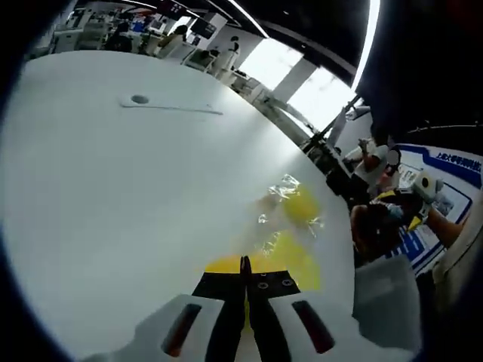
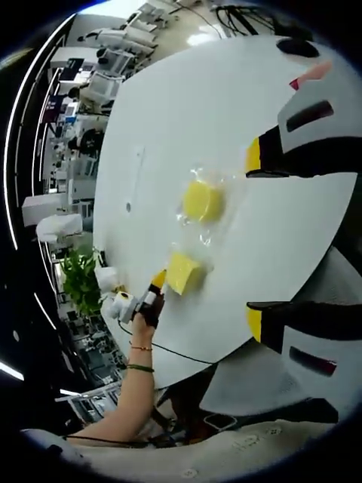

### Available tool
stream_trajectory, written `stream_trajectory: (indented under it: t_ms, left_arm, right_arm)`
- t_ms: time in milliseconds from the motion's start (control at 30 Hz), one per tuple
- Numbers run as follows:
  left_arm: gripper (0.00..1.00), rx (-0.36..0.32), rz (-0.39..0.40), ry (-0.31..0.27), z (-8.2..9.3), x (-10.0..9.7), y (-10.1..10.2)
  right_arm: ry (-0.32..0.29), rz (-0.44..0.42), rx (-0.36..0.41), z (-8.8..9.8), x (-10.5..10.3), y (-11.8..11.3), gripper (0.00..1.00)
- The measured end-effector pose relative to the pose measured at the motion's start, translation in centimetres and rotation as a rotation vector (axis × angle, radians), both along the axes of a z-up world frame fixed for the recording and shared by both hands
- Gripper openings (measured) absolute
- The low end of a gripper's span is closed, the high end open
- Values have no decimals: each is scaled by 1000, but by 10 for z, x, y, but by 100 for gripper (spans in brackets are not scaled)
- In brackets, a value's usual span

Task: Compare the silicone blocks by pressing each to a similar depth, holding the contact briefly, and releasing to observe deformation and rebound differences across the visible hardness samples.

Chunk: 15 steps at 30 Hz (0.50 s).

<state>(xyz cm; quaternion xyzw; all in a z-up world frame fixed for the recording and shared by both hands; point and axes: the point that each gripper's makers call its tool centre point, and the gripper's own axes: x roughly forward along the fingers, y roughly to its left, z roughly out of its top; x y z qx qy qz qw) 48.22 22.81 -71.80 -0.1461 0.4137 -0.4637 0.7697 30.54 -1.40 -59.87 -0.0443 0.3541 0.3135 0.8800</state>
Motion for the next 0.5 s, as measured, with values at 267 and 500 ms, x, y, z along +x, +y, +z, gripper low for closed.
stream_trajectory:
  t_ms: [267, 500]
  left_arm:
    - [0, 35, -28, -34, -6, 13, 17]
    - [0, 43, -40, -51, -6, 22, 18]
  right_arm:
    - [18, 6, -9, -6, 1, -2, 59]
    - [26, 14, -4, -8, 2, 0, 58]
